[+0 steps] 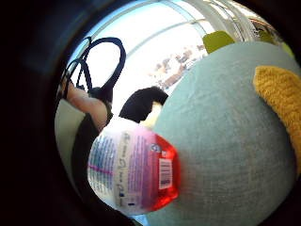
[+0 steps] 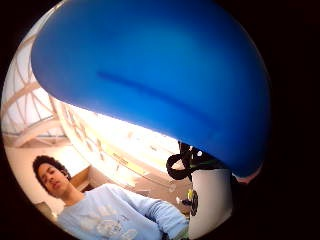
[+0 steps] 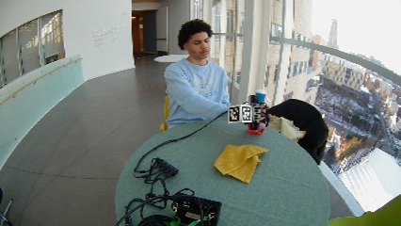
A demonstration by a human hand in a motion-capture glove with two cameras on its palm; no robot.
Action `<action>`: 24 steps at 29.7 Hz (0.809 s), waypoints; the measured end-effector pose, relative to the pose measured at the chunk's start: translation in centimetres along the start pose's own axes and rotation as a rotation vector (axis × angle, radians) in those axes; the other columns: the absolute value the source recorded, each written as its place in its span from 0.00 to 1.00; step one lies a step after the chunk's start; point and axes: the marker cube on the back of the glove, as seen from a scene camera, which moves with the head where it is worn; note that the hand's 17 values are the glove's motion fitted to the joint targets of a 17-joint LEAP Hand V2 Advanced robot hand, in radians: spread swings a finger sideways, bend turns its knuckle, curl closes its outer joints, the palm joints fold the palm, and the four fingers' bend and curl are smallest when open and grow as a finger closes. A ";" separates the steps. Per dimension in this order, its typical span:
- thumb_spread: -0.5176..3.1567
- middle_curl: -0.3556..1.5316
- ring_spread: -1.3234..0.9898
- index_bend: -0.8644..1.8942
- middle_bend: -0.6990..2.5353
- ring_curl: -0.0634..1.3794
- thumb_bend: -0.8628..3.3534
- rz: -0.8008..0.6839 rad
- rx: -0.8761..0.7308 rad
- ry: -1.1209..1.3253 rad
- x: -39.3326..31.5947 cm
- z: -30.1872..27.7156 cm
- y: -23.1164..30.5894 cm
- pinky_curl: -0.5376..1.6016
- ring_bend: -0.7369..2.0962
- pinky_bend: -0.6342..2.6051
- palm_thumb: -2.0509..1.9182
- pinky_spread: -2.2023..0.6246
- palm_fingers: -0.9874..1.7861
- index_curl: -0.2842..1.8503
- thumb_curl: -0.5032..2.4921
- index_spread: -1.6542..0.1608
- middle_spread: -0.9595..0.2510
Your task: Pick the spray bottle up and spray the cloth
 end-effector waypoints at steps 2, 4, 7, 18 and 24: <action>0.39 0.45 0.54 0.36 0.35 0.32 0.20 0.002 -0.015 0.006 0.0 0.0 0.1 0.43 0.46 0.29 0.73 0.77 0.77 0.28 0.37 0.80 0.73; 0.39 0.45 0.54 0.36 0.35 0.32 0.20 0.016 -0.043 0.012 0.1 0.1 0.3 0.43 0.46 0.29 0.72 0.77 0.77 0.28 0.37 0.80 0.73; 0.40 0.45 0.54 0.37 0.35 0.31 0.20 0.046 -0.091 0.029 0.3 0.2 0.9 0.42 0.45 0.28 0.72 0.77 0.75 0.28 0.36 0.79 0.73; 0.42 0.43 0.53 0.34 0.32 0.30 0.20 0.034 -0.206 0.135 -1.4 -7.3 5.9 0.42 0.41 0.28 0.71 0.82 0.63 0.26 0.34 0.75 0.73; 0.43 0.43 0.54 0.37 0.32 0.28 0.20 0.012 -0.265 0.283 -2.9 -14.5 12.1 0.41 0.39 0.26 0.71 0.84 0.62 0.27 0.33 0.74 0.73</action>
